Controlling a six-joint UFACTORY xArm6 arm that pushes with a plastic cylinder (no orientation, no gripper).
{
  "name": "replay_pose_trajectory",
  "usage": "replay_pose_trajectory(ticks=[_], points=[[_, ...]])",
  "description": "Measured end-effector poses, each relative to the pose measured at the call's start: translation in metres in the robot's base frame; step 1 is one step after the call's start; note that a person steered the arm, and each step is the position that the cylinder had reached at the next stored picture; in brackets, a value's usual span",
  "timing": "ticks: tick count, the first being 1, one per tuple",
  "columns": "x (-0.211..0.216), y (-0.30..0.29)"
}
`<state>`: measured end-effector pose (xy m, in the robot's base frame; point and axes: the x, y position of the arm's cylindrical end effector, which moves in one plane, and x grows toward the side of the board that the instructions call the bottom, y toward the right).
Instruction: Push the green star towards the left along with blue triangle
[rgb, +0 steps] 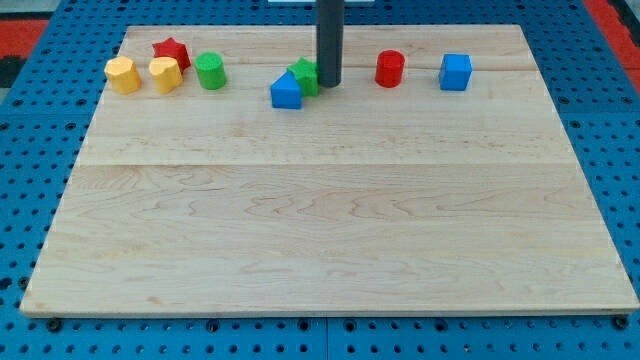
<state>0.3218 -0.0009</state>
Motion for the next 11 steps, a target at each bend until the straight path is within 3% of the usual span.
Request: replay_pose_trajectory(ticks=[1, 2, 3, 5, 6, 7, 10, 11], points=[[0.017, -0.020], [0.014, 0.038], [-0.007, 0.046], [-0.021, -0.044], [0.008, -0.086], [0.030, -0.088], [0.032, -0.123], [0.054, -0.059]])
